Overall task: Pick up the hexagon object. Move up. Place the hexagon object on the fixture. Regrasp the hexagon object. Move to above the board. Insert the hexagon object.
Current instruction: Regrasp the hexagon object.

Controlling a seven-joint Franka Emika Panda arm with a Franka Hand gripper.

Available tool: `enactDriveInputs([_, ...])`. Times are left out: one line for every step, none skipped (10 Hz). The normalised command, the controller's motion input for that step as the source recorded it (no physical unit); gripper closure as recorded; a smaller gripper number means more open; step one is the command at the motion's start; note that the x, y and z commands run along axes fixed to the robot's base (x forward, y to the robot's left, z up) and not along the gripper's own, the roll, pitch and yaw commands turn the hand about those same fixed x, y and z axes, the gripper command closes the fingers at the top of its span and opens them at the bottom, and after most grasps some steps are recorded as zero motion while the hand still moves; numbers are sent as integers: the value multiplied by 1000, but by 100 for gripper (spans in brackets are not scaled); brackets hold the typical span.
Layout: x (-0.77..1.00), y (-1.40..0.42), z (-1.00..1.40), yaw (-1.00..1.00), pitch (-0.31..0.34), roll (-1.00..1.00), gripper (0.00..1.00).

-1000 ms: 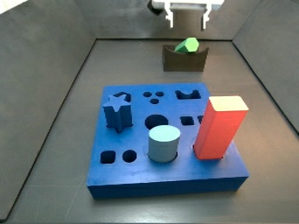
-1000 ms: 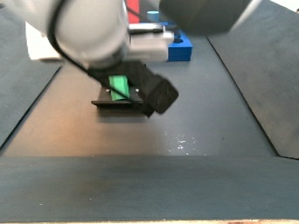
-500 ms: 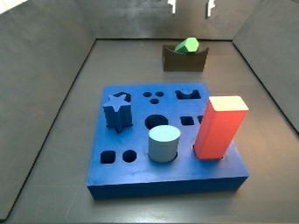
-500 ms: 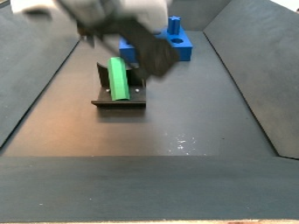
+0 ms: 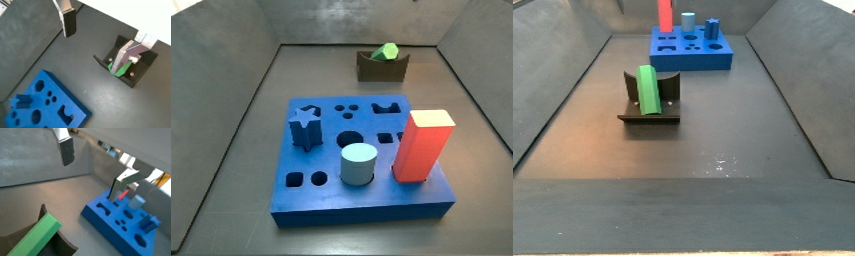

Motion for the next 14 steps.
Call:
enactDriveInputs([-30,-70,34,-5,24,1000,0])
enactDriveInputs([-37,-15,45,-4,22,1000,0])
enactDriveInputs([-35,-35,13,-4,15,1000,0])
enactDriveInputs([-38,-33,8,-2,10,1000,0])
enactDriveInputs([-39,-29,13,-2,4,1000,0])
enactDriveInputs([-36,-23,5,0,-4,1000,0])
enactDriveInputs([-33,-21,6,1,-9,1000,0])
enactDriveInputs([-28,-19,5,2,-15,1000,0])
enactDriveInputs([-27,-17,3,4,-18,1000,0])
enactDriveInputs([-26,-16,6,6,-17,1000,0])
enactDriveInputs([-19,-18,15,7,-13,1000,0])
enactDriveInputs([-12,-18,12,8,-8,1000,0])
enactDriveInputs([6,-20,-7,10,-2,1000,0])
enactDriveInputs([20,-22,-8,12,6,1000,0])
